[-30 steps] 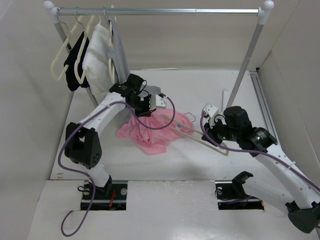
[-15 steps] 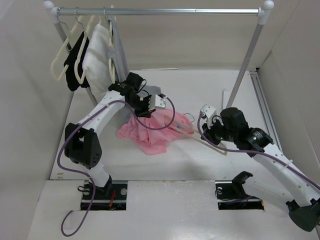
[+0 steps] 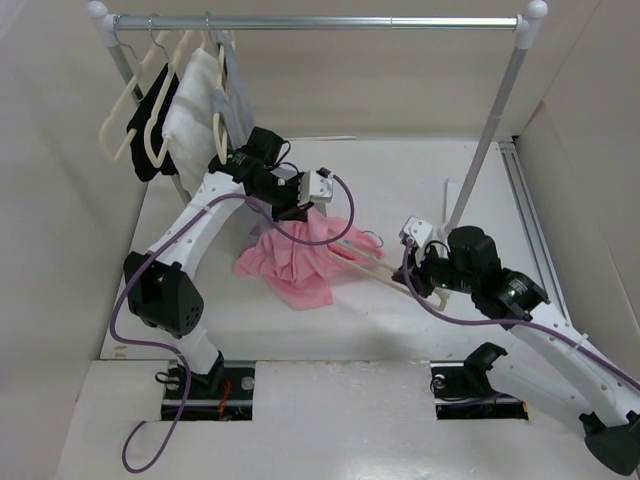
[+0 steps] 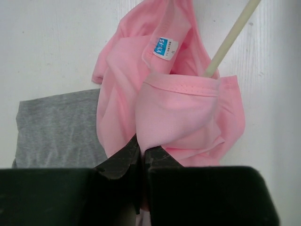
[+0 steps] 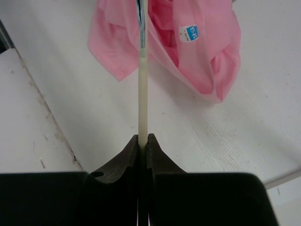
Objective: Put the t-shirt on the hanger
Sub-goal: Place tshirt on hanger
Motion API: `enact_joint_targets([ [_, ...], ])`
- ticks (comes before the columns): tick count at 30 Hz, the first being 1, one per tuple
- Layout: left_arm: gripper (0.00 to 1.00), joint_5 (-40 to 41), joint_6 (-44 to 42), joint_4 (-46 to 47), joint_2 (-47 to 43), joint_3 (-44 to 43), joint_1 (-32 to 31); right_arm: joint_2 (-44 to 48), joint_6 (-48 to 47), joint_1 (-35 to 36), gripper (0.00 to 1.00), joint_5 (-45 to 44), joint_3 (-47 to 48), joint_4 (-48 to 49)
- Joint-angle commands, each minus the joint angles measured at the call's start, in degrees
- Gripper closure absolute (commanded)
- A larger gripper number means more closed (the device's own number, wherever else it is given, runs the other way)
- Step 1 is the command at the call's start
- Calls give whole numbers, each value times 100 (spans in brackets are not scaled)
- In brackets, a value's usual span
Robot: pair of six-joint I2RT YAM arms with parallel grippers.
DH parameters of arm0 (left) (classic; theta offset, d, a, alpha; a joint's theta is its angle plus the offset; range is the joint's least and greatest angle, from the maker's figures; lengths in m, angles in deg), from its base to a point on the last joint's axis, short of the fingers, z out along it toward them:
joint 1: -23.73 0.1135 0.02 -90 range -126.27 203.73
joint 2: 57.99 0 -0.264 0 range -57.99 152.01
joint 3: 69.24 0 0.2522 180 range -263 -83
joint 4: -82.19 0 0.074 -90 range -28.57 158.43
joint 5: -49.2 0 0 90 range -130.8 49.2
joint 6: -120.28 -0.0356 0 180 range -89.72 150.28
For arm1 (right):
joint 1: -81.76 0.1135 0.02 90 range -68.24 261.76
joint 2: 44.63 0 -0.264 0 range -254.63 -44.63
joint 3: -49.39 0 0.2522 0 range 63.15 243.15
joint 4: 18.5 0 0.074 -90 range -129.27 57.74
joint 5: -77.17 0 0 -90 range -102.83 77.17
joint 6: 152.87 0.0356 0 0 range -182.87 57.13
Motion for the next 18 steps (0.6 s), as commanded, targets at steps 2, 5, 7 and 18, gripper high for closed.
enact_joint_targets([
  [2,100,-208,-160,-450,-100,-245,-26,267,-51,62,100,524,-110,611],
  [5,100,-146,-223,-617,-48,-473,-27,214,-51,62,100,683,-163,611],
  [7,100,-216,-223,-774,-47,-665,-27,109,37,62,100,579,-164,768],
  [18,100,-498,-223,-1012,-205,-930,-212,-260,151,62,100,-108,-339,1647],
])
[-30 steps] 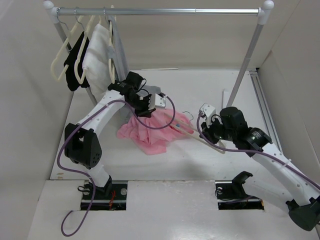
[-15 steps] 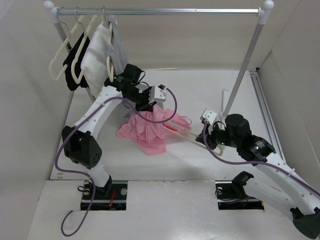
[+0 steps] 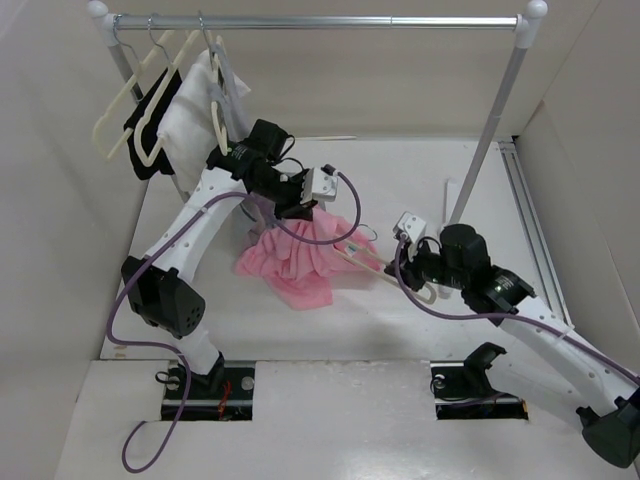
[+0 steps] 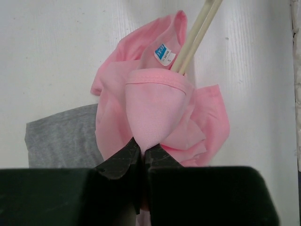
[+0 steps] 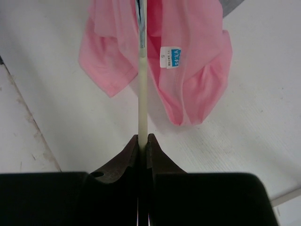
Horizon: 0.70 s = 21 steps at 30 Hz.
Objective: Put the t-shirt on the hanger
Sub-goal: Place tshirt on hanger
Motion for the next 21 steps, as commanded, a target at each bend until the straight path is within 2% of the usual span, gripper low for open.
enact_joint_targets([
  [1,100,-277,-96,-232,-234,-185,1,-44,66,62,100,-151,-12,773],
  [8,100,-400,-17,-21,-182,-71,-105,-562,-126,62,100,-20,67,1310],
  [12,85,126,-166,268,-242,385,-105,-458,-180,62,100,173,67,1363],
  [13,76,258,-218,339,-295,500,-105,-457,-232,62,100,243,15,1424],
  [17,56,556,-289,646,-401,1062,-306,-404,-233,62,100,305,-38,1538],
  [21,49,857,-289,866,-454,1344,-667,-404,-171,62,100,358,-91,1644],
])
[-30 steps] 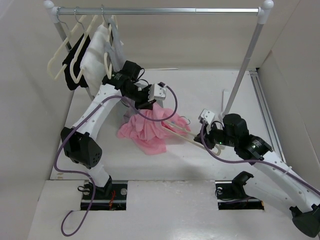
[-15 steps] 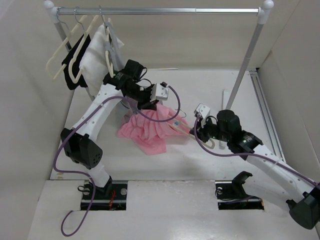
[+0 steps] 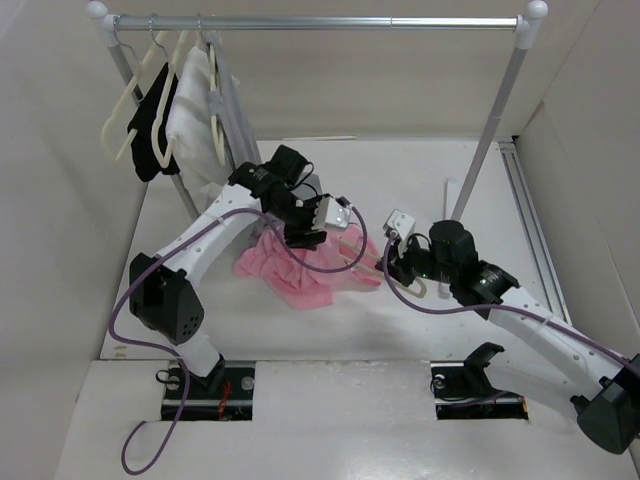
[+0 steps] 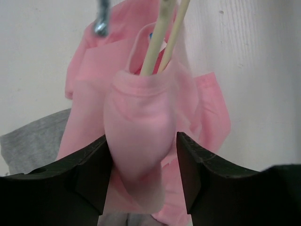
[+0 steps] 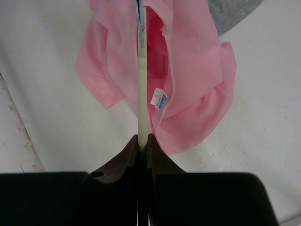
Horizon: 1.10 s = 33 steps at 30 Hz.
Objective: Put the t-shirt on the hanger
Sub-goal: Place tshirt on hanger
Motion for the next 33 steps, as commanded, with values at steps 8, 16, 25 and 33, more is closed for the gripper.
enact_joint_targets([
  [8,45,365,-289,-144,-334,-71,-257,231,72,36,100,304,-93,837],
  [16,34,84,245,575,34,158,-257,337,19,36,100,356,-94,838],
  [25,65,-161,-246,454,211,570,-257,592,-33,36,100,304,-147,838],
  [33,100,-241,-62,242,-69,456,-257,285,-86,36,100,164,2,890],
])
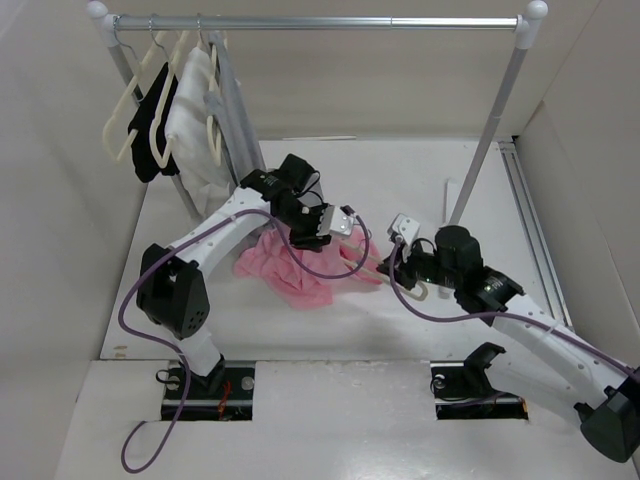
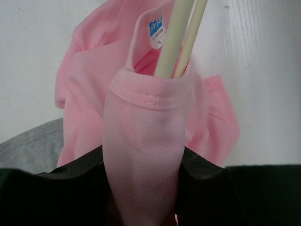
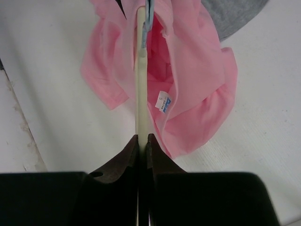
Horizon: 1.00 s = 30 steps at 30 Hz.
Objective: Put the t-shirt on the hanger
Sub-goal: Place tshirt on hanger
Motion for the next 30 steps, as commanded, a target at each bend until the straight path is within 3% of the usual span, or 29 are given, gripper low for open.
enact_joint_targets([
  [1,100,-263,41,-361,-384,47,-49,-130,-108,36,79,-22,320,718],
  [3,100,-140,-343,-414,-655,223,-49,-131,-108,36,52,-93,486,718],
  [5,100,79,-469,-310,-885,625,-49,-61,-55,-122,31,-32,601,718],
  [8,100,361,-582,-72,-1150,945,-49,10,-55,-254,11,118,786,718],
  [14,100,169,-513,-1,-1281,1059,-49,-226,-39,-254,10,13,689,718],
  [19,100,115,-697,-1,-1518,1120,-49,-1043,94,-202,27,-268,461,656],
  [22,100,115,-873,-54,-1686,1243,-49,-1781,401,201,30,-506,461,604],
  [30,100,63,-891,-1,-1809,1358,-49,-3075,762,712,26,-788,575,989],
])
